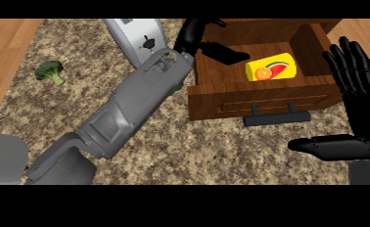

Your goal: Pick up the cup, place it into the drawer and close the drawer

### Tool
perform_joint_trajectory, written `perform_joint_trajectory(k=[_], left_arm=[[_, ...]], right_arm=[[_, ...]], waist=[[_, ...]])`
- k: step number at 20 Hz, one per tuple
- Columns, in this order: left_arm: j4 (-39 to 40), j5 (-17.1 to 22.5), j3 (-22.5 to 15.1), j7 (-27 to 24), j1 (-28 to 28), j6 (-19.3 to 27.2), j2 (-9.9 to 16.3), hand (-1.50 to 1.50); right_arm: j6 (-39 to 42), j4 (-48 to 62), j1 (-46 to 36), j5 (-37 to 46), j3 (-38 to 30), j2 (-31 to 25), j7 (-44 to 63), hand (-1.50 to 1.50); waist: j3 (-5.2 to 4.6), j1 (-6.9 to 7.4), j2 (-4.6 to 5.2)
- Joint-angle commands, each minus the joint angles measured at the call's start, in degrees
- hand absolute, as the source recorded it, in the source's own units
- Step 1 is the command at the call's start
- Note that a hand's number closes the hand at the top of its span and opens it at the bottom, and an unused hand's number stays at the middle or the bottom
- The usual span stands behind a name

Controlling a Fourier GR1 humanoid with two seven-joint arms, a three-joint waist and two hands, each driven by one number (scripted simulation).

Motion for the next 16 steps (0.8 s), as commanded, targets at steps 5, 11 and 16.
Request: perform_joint_trajectory(k=[5, 11, 16], left_arm=[[-3.5, 2.9, -6.1, 1.1, 0.4, 5.4, 0.0, -1.50], [-6.6, 5.7, -4.9, -5.9, 1.3, 7.8, 0.0, -1.50], [-7.1, 7.5, -0.9, -4.6, -2.6, 6.4, 0.0, -1.50]], right_arm=[[2.4, -0.1, 1.1, -2.8, -1.9, -1.4, -1.3, -1.50], [6.9, 0.2, 0.6, -12.0, -1.2, 0.0, 0.5, -1.50], [8.5, -8.5, 5.1, -10.3, 1.3, -1.8, 3.9, 1.50]], waist=[[0.00, -0.28, -0.06], [-0.01, 0.72, -0.25], [-0.07, 2.32, -0.90]])
